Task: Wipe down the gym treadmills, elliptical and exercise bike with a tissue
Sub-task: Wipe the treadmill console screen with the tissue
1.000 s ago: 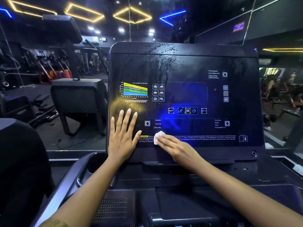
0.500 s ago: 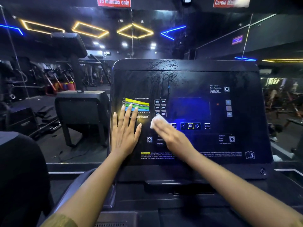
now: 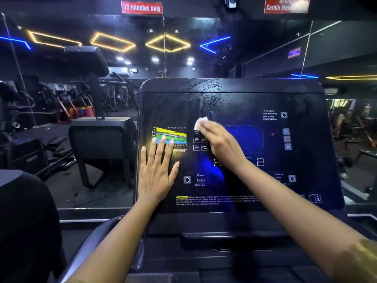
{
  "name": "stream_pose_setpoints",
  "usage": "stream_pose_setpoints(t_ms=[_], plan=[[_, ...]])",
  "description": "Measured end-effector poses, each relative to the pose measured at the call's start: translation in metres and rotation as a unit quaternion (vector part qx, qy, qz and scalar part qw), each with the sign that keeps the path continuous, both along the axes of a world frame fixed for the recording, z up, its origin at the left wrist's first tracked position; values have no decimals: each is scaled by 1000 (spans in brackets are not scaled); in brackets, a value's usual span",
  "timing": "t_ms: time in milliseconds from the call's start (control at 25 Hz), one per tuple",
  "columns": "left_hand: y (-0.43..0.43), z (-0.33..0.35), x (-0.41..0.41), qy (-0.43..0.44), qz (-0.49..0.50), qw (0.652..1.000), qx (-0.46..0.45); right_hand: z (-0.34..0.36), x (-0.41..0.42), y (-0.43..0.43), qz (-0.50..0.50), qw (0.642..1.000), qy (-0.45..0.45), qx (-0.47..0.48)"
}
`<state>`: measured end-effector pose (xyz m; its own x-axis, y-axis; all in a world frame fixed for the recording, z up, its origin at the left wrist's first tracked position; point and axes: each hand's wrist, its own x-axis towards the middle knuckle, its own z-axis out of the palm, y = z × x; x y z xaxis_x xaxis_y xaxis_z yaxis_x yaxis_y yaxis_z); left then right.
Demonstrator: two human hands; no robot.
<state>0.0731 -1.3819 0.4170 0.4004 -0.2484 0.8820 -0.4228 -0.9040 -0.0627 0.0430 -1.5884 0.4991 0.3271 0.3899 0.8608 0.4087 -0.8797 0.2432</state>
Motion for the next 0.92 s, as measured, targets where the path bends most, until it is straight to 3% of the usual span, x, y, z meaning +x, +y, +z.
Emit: stream_pose_setpoints(t_ms=[240, 560, 640, 720, 840, 920], plan=[[-1, 0, -1, 3, 1, 1000, -6, -4, 8, 11, 2, 1000, 20, -7], [1, 2, -2, 18, -12, 1000, -6, -83, -47, 4, 55, 983, 41, -171], [-1, 7, -2, 14, -31, 999, -32, -58, -43, -3, 72, 987, 26, -140], [-7, 27, 5, 5, -42, 998, -53, -10, -23, -9, 63, 997, -12, -44], [-14, 58, 22, 0, -37, 998, -41, 68, 18, -14, -4, 996, -62, 58], [-15, 63, 30, 1, -23, 999, -22, 95, 41, -16, -33, 996, -46, 76]])
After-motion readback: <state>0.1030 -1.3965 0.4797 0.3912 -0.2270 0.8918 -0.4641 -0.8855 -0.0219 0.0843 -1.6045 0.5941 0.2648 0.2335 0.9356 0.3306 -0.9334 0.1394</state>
